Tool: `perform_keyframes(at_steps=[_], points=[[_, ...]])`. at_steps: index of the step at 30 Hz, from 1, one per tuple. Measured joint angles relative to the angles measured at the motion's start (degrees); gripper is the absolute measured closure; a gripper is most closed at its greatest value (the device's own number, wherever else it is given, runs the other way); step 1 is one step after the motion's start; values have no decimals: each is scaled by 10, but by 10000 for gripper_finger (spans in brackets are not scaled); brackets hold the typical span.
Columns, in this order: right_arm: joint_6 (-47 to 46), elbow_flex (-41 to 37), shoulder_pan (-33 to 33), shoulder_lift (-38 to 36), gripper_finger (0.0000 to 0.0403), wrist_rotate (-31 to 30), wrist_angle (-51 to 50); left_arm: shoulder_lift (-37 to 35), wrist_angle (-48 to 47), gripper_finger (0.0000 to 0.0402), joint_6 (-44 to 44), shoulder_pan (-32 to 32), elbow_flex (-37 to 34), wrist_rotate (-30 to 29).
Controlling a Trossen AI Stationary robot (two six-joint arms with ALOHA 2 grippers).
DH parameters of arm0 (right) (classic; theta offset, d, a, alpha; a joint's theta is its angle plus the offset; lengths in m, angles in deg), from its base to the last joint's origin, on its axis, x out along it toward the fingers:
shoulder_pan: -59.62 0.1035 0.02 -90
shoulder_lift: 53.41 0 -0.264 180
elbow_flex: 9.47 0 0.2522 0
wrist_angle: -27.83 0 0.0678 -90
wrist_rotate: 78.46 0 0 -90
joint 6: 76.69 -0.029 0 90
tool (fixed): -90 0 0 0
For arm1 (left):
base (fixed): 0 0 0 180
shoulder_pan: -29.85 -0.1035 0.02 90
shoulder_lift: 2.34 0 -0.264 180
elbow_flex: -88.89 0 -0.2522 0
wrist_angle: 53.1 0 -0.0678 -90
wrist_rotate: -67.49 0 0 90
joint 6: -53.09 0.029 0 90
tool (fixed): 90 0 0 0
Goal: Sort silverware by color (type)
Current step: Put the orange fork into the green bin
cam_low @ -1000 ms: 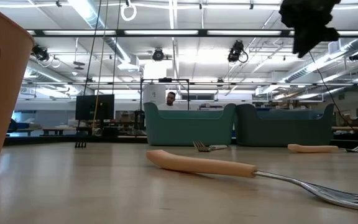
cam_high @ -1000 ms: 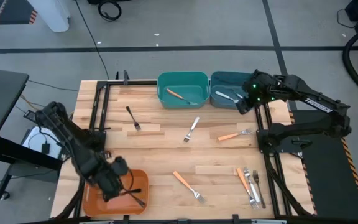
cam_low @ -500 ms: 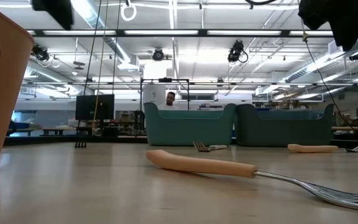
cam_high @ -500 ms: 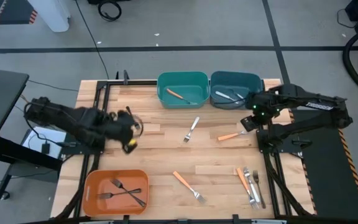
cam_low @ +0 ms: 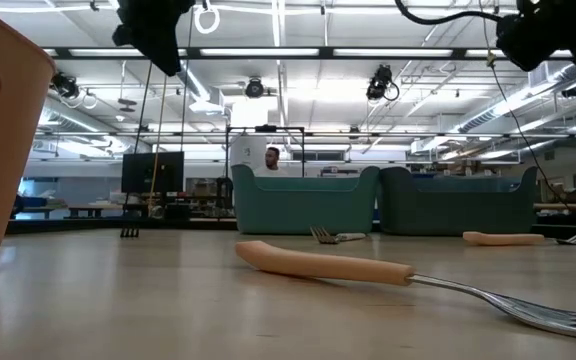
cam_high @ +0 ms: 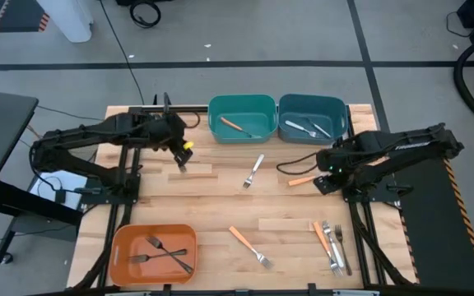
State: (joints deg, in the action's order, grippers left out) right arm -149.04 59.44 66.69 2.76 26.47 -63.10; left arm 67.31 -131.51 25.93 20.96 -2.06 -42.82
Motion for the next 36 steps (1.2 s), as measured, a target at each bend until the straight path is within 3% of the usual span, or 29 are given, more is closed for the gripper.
perform_keyframes(at_steps=[6,16,27,36], points=[[-111,-25,68,35,275,-1,74,0,0,292,75,-39,0,1],[-260,-27,199,156,268,1,148,0,4,292,169,-74,0,1],[-350,-27,299,289,268,17,282,1,6,292,180,-86,0,1],[-396,-27,331,366,270,17,288,0,6,292,180,-86,0,2]])
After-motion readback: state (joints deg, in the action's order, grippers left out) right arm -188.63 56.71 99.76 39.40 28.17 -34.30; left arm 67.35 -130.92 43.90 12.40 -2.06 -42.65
